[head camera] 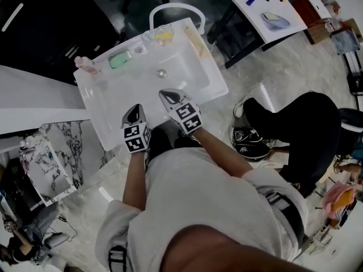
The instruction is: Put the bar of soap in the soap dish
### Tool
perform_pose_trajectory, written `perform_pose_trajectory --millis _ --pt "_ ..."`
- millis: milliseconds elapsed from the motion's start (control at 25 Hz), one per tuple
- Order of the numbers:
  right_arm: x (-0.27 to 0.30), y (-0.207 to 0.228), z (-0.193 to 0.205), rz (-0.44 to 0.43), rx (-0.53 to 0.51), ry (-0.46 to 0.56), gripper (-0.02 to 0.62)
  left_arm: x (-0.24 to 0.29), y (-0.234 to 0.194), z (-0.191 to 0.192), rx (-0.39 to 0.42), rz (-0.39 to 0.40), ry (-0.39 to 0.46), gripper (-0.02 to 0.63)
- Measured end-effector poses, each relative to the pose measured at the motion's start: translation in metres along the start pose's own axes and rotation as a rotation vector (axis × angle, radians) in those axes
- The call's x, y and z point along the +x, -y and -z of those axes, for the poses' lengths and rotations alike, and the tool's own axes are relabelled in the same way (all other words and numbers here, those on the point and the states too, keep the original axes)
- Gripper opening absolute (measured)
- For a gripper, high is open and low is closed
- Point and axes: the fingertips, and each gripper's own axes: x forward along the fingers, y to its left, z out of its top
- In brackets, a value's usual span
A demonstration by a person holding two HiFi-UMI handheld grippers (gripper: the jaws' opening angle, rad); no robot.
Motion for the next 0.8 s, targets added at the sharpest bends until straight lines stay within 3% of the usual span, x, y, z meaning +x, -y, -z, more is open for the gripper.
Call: perform_pose_trajectory --millis 360,560,800 --pt "-0.03 -0.023 -0.036 -0.034 -0.09 0.126 -0.002 -0.067 -0.003 -0.025 -0.06 -0.15 0.178 0.018" --pt "-0.04 -0.029 -0.077 -0.026 -0.118 0.219 -0.002 -0.091 -0.004 -0.05 -0.036 -0.164 0.244 0.018" --pt "-0.064 -0.019 -0.138 0.01 -0.127 0.352 -0.002 -0.112 -0.001 -0.113 0.015 -0.166 0.368 0.018"
